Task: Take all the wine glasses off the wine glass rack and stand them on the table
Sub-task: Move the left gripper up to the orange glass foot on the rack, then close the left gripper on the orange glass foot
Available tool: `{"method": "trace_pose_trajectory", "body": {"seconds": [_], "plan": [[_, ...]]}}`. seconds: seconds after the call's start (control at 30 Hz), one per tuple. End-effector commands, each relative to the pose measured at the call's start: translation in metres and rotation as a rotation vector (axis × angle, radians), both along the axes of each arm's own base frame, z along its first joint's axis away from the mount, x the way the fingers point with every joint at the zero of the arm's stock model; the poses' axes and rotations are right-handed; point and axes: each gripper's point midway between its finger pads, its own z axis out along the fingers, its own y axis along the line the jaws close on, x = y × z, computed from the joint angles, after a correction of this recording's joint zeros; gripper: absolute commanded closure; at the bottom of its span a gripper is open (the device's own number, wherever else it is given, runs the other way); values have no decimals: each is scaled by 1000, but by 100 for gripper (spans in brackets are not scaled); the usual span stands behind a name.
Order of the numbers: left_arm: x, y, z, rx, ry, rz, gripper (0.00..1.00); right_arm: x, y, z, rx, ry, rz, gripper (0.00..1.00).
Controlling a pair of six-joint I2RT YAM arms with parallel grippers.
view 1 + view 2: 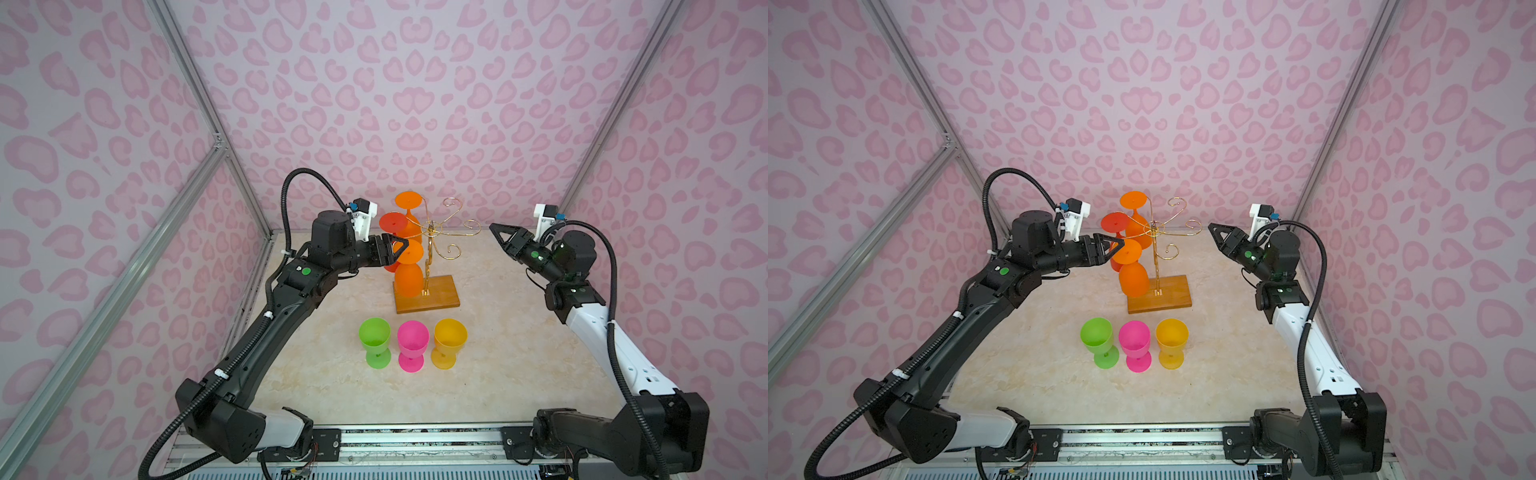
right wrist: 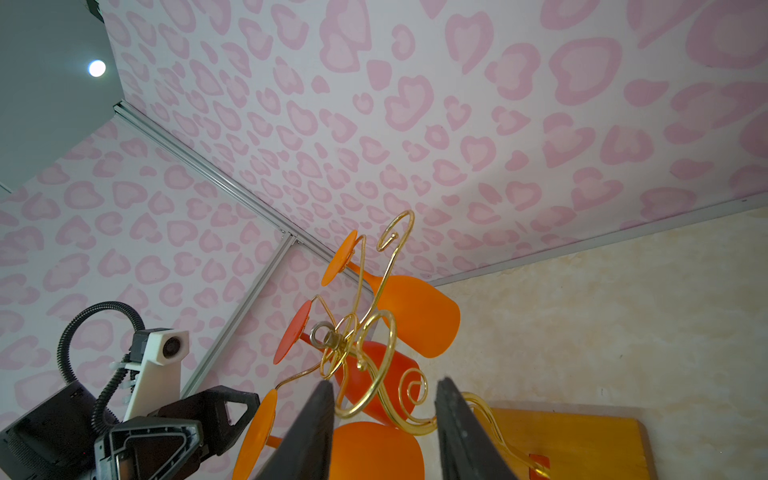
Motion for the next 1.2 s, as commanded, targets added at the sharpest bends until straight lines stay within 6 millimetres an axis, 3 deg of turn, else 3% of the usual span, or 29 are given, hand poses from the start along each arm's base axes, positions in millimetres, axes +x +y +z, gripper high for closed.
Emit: {"method": "trace_pose_trajectory", "body": {"seconds": [0.0, 0.63, 0.83, 1.17], "plan": [[2, -4, 7, -11, -31, -20, 33, -3, 1, 5, 0, -27, 11, 59], [-8, -10, 1, -27, 4, -79, 38, -4, -1, 5, 9, -24, 10, 59], [-4, -5, -6, 9, 4, -44, 38, -4, -1, 4, 12, -21, 10, 59], [-5, -12, -8, -22, 33, -83, 42, -2, -1, 1, 17, -16, 9, 59]]}}
